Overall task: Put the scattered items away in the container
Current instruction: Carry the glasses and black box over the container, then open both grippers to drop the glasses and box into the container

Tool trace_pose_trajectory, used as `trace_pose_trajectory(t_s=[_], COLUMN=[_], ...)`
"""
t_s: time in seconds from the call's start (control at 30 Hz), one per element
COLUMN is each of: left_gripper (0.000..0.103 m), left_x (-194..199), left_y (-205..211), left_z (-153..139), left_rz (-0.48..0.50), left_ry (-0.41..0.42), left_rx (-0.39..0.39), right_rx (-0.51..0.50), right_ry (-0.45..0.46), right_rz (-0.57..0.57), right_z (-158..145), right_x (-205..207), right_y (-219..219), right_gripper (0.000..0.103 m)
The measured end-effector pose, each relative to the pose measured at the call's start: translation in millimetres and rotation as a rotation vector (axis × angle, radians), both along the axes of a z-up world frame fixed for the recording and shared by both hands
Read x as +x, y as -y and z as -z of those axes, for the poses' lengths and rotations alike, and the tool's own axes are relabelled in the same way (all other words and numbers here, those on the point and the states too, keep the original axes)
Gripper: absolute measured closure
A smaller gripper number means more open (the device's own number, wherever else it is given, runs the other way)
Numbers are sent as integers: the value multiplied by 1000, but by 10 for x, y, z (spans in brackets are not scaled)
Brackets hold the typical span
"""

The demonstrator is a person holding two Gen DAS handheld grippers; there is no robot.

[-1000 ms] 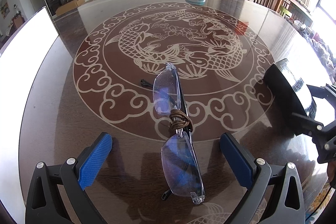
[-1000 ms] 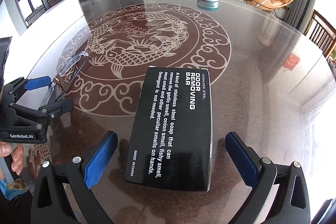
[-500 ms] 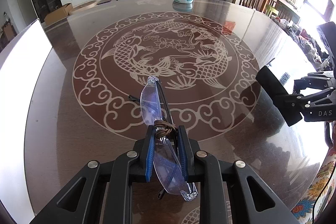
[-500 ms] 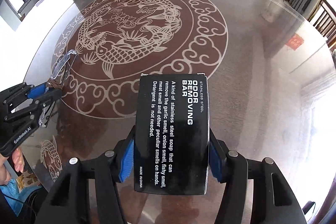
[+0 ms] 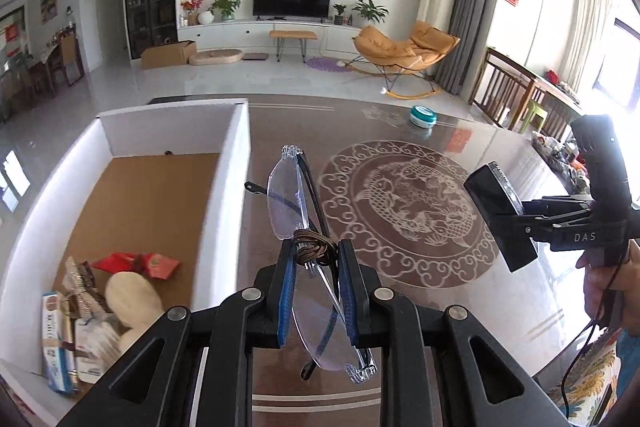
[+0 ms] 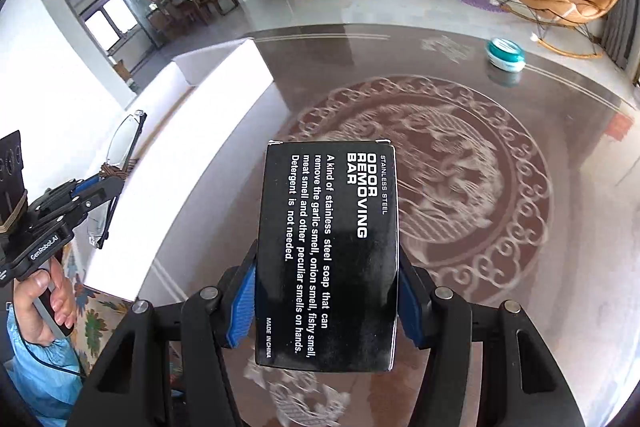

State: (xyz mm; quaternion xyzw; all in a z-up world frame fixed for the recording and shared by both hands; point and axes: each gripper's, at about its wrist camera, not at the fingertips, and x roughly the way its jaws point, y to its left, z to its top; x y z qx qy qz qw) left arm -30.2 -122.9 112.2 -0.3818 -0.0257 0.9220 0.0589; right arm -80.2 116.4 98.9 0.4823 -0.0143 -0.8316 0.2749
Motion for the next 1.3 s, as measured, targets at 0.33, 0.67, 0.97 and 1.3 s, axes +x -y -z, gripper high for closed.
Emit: trace_pose_trajectory(t_s=[0.33, 0.67, 0.97, 1.3], left_gripper=[83, 83, 79, 10], left_x=[-45, -121, -135, 32], left_y=[1783, 1988, 1886, 1852], left_z=[320, 835, 815, 524], left_rz=[-329, -371, -401, -516], left_ry=[122, 232, 221, 118], left_rx=[-4, -17, -114, -208], right_rx=[-120, 86, 149, 72], right_ry=[-105, -97, -117, -202], right_rz=[-331, -389, -368, -325], right_z=[-520, 189, 430, 22], right_x=[-80, -212, -318, -284], right_y=[2618, 3682, 3771, 3404], right_gripper=[44, 44, 17, 9])
